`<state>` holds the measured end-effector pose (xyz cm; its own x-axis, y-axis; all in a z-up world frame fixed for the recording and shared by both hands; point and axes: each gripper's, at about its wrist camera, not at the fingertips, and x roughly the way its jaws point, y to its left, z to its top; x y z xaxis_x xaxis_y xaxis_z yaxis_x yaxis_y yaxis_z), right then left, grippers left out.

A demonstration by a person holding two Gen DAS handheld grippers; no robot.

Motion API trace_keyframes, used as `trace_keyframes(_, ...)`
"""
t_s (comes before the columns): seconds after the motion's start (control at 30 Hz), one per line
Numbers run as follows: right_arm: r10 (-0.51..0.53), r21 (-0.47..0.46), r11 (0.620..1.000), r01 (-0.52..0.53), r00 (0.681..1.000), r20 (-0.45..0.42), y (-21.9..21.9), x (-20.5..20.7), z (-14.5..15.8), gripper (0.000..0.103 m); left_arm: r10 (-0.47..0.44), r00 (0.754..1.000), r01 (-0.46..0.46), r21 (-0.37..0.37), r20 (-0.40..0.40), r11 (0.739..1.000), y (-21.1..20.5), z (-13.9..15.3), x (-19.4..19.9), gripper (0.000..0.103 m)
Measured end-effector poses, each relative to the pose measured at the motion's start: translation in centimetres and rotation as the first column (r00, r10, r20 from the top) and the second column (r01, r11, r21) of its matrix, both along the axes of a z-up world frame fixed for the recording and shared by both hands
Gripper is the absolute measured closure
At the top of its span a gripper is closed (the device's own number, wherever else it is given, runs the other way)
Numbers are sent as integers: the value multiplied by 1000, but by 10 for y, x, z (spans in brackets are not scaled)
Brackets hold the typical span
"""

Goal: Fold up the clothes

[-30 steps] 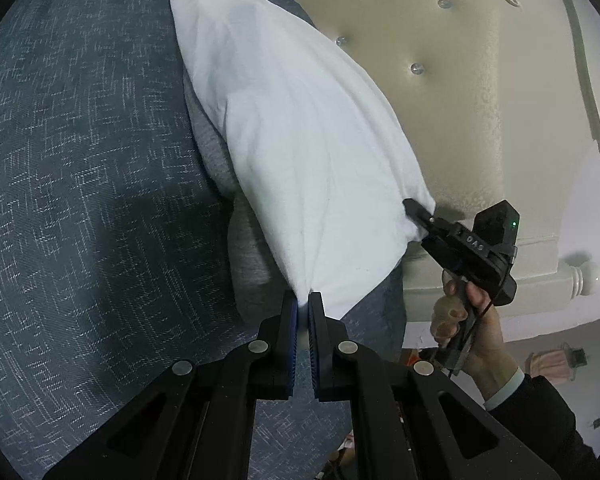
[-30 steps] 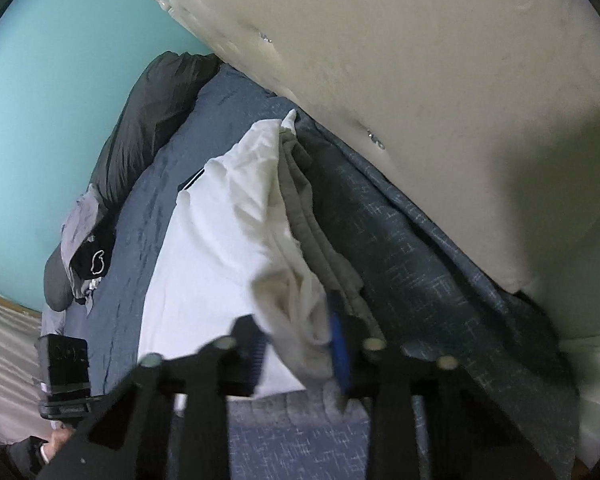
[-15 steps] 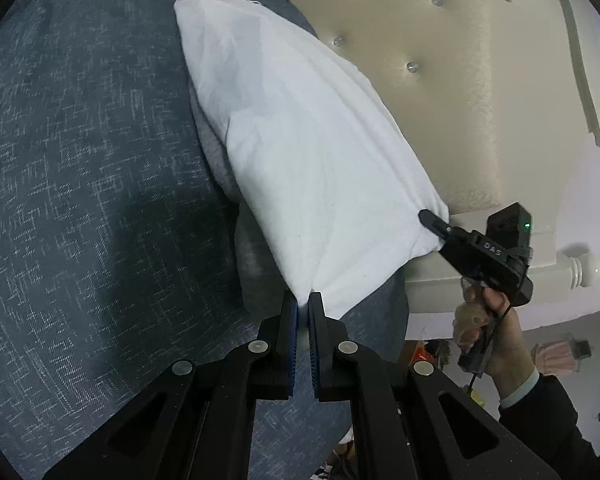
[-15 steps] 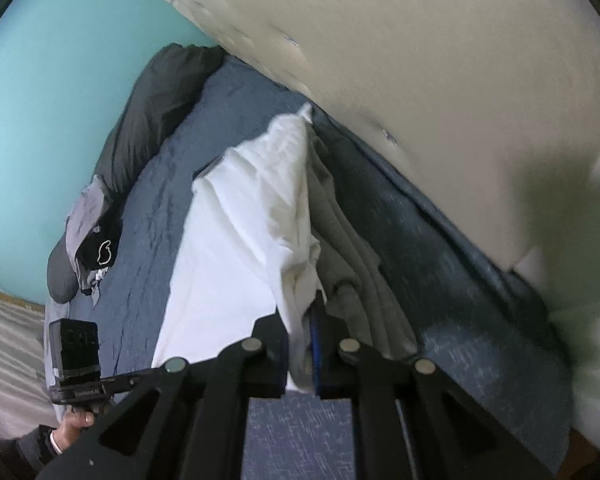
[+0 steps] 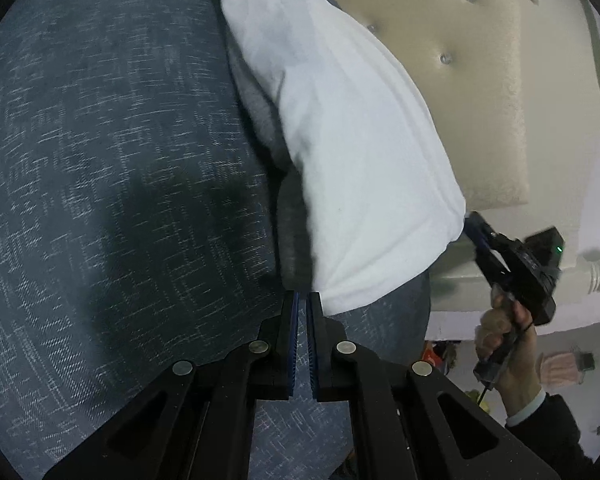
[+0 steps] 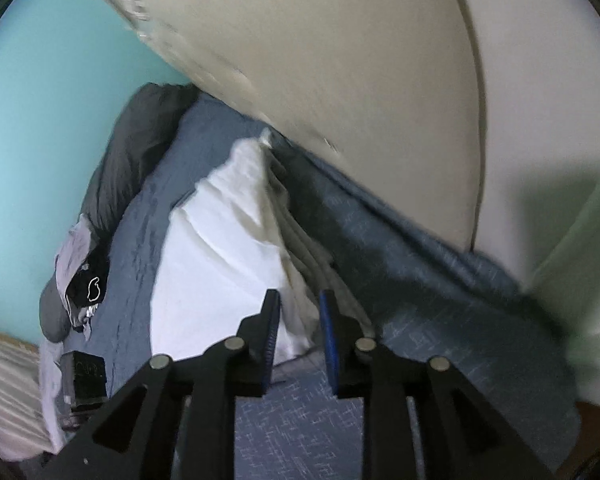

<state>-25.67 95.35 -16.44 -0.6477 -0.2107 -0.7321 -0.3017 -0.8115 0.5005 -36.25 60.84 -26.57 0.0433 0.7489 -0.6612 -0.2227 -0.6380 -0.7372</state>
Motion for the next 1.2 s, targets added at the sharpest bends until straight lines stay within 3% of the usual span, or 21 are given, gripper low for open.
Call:
trace_keyframes(0.13, 40, 57, 998, -37, 997, -60, -10, -9, 29, 82, 22, 999, -22, -10, -23, 1000, -7, 5, 0, 99)
trace_keyframes(0.3, 74, 115, 991, -71, 997, -23, -22, -59, 43, 62, 28, 997, -33, -66, -75, 997, -17, 16, -6, 99)
trace_keyframes(0.43, 133, 200, 969, -146, 988, 80, -34, -115, 44, 61, 37, 994, -49, -109, -107, 993, -25, 21, -16, 98)
trace_keyframes(0.57, 172, 339, 911, -236, 963, 209, -47, -166, 37, 62, 57, 991, -74, -141, -117, 987, -31, 19, -22, 98)
trace_keyframes(0.73, 223, 422, 838, -346, 923, 314, -67, -210, 16, 62, 76, 989, -95, -156, -123, 983, -45, 14, -28, 98)
trace_keyframes(0.9, 233, 428, 813, -396, 894, 384, -69, -245, -7, 62, 105, 986, -124, -148, -130, 981, -58, 17, -32, 98)
trace_keyframes(1.0, 248, 428, 797, -426, 877, 411, -72, -255, -18, 73, 116, 985, -133, -141, -128, 981, -61, 17, -35, 98)
trace_keyframes(1.07, 253, 419, 798, -432, 872, 418, -73, -258, -21, 91, 116, 984, -135, -142, -132, 981, -60, 18, -36, 98)
trace_keyframes(1.1, 254, 413, 802, -431, 872, 418, -72, -259, -23, 96, 118, 984, -136, -140, -132, 981, -61, 18, -36, 98)
trace_keyframes(1.2, 233, 417, 816, -400, 888, 396, -68, -258, -19, 98, 119, 984, -137, -139, -132, 981, -60, 17, -35, 98)
